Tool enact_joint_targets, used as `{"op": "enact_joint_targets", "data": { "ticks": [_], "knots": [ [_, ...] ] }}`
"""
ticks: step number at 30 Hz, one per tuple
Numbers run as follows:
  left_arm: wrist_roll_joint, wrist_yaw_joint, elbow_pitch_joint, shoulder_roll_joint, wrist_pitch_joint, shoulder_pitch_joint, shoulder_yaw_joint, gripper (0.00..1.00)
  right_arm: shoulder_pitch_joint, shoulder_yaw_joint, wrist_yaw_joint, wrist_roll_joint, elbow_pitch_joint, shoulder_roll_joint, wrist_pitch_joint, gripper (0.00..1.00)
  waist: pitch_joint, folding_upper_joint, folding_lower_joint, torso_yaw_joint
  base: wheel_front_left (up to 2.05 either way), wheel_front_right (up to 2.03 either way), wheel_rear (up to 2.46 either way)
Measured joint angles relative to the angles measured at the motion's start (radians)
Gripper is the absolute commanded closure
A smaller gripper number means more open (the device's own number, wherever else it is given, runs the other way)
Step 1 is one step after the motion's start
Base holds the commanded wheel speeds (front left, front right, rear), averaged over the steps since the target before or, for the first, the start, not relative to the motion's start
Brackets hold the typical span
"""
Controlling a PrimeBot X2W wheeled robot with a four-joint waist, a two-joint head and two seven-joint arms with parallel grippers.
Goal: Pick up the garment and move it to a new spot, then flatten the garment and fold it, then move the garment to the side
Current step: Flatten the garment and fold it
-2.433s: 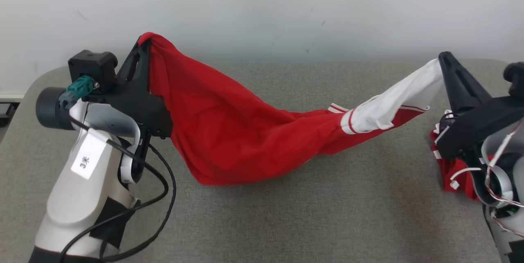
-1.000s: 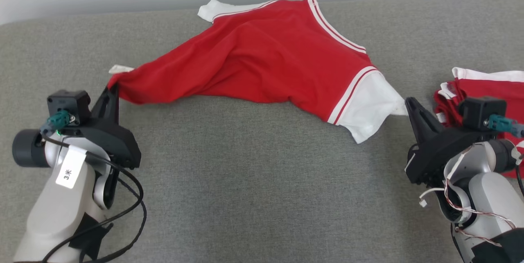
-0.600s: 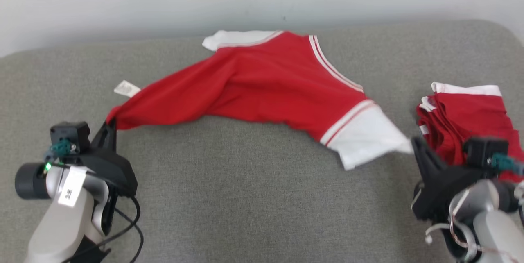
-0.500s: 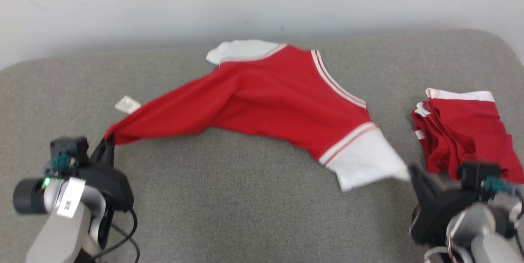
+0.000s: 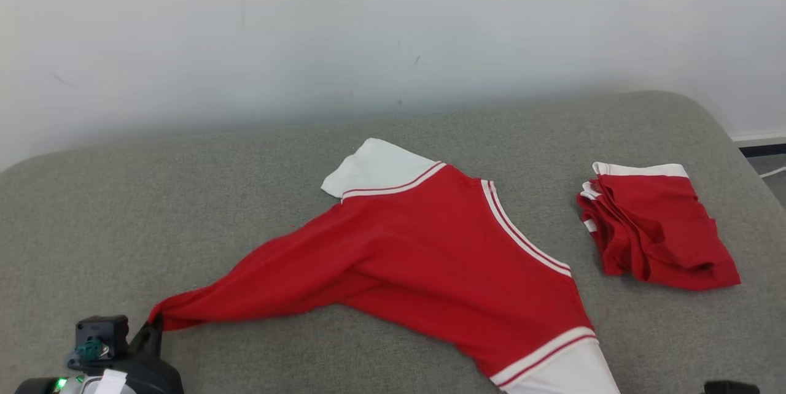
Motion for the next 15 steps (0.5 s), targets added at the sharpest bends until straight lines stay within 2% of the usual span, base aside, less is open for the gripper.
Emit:
{"op": "enact_joint_targets", "data": {
  "ticks": [6, 15],
  "knots": [
    [0.0, 0.01, -0.032, 0.008, -0.001, 0.022, 0.003, 1.0, 0.125, 0.0, -0.012, 0.036, -0.038, 0.007, 0.071, 1.0, -0.015, 0.0, 0.0001, -0.01, 0.0, 0.0, 0.0],
    [-0.002, 0.036, -0.064, 0.019, -0.001, 0.055, 0.01, 1.0, 0.124, 0.017, -0.029, 0.037, -0.085, 0.025, 0.114, 1.0, -0.021, 0.0001, 0.0002, -0.016, 0.0, 0.0, 0.0]
  ]
}}
